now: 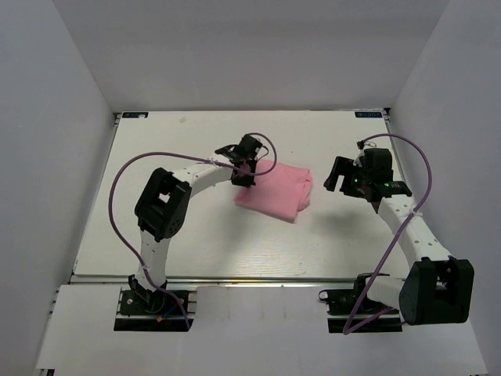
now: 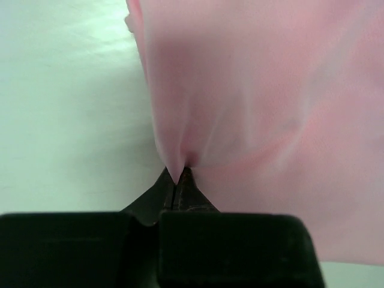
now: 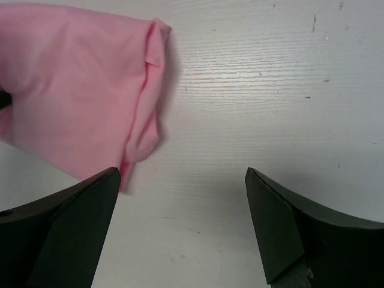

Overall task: Fold and stack the t-shirts
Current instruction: Put the neatly folded tshirt into the corner of the board with the left arm

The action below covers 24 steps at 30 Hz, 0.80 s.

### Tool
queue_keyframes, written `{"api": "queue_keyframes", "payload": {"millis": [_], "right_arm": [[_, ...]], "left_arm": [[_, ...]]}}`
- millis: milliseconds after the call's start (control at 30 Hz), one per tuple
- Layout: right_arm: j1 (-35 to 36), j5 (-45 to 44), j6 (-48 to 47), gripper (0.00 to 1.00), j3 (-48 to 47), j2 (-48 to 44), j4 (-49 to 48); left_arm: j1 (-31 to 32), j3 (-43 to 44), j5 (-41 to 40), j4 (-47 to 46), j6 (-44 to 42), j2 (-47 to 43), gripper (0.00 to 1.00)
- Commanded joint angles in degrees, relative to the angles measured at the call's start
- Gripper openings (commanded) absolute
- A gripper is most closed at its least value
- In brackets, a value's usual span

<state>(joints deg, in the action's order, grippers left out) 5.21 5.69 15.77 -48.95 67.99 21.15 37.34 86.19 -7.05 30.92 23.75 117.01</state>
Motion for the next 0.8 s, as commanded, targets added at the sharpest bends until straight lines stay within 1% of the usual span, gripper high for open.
{"api": "queue_keyframes", "payload": {"millis": [0, 100, 133, 233, 267, 367, 567, 600, 733, 767], "right_arm": [[-0.2, -0.7, -1.6, 0.90, -1.4, 0.1, 0.0], [-0.2, -0.9, -2.5, 0.90, -2.5, 1.4, 0.1], [-0.2, -1.1, -2.8, 0.90, -2.7, 1.7, 0.2], [-0.2, -1.7, -3.2, 0.90, -3.7, 2.7, -0.1], [-0.2, -1.7, -3.3, 0.90, -4.0, 3.0, 0.0], [-0.2, -3.1, -3.6, 0.90, -4.7, 3.5, 0.0], [-0.5, -5.5, -4.4, 0.90, -5.8, 4.2, 1.1], [-0.4, -7.2, -4.5, 0.90, -6.1, 4.3, 1.0], [-0.3, -7.4, -4.7, 0.90, -7.3, 5.9, 1.0], [-0.4, -7.5, -4.5, 0.90, -7.6, 6.2, 1.0]], "left_arm": [[-3.4, 6.2, -11.9, 8.6, -7.0, -0.4, 0.00], [-5.8, 10.0, -16.8, 11.7, -9.5, 0.9, 0.00], [-7.6, 10.9, -17.9, 12.5, -10.3, 0.9, 0.00], [-11.6, 13.1, -20.4, 10.5, -15.2, 2.2, 0.00], [-12.5, 13.6, -20.9, 9.7, -18.0, 2.8, 0.00], [-16.9, 17.3, -23.3, 9.0, -21.0, 4.5, 0.00], [-25.8, 24.2, -23.3, 4.4, -29.0, 8.4, 0.00], [-26.8, 25.4, -24.1, 4.4, -31.0, 10.0, 0.00], [-31.6, 36.9, -24.0, 6.4, -33.1, 15.3, 0.00], [-33.3, 38.2, -24.0, 7.0, -33.2, 16.0, 0.00]]}}
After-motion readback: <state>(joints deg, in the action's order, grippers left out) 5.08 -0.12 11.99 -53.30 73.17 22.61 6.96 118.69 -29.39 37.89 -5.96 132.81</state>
